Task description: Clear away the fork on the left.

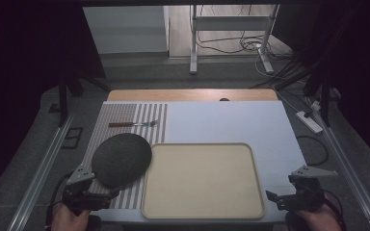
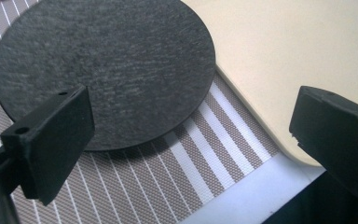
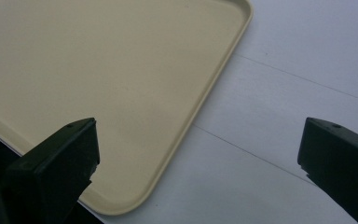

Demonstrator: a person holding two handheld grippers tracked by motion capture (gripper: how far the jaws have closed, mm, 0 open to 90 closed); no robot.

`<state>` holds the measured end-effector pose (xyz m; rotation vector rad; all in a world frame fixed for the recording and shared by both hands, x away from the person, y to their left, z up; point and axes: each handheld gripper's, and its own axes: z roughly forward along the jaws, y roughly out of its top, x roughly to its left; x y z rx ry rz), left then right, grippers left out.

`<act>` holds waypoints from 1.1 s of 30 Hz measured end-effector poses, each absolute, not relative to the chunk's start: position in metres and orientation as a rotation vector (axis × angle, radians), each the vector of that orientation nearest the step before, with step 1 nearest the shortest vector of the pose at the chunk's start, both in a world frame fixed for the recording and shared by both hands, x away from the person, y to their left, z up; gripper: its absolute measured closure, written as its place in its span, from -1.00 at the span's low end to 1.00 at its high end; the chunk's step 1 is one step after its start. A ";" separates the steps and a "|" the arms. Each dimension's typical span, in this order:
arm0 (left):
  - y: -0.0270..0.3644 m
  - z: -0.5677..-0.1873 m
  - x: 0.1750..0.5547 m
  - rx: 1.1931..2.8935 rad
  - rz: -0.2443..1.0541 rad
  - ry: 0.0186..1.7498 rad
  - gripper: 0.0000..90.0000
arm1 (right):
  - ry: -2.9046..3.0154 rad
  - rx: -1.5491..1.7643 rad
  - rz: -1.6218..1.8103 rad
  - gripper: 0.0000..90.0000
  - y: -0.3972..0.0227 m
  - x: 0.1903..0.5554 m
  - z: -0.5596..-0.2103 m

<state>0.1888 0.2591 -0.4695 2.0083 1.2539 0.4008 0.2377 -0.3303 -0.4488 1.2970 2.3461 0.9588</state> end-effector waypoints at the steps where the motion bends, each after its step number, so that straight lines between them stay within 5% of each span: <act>1: 0.259 -0.469 0.190 2.010 0.404 1.252 -0.98 | 2.347 1.297 0.959 -1.00 -0.330 0.238 -0.449; 33: 0.252 -0.470 0.235 2.016 0.263 1.247 -1.00 | 2.350 1.292 0.958 -1.00 -0.329 0.238 -0.449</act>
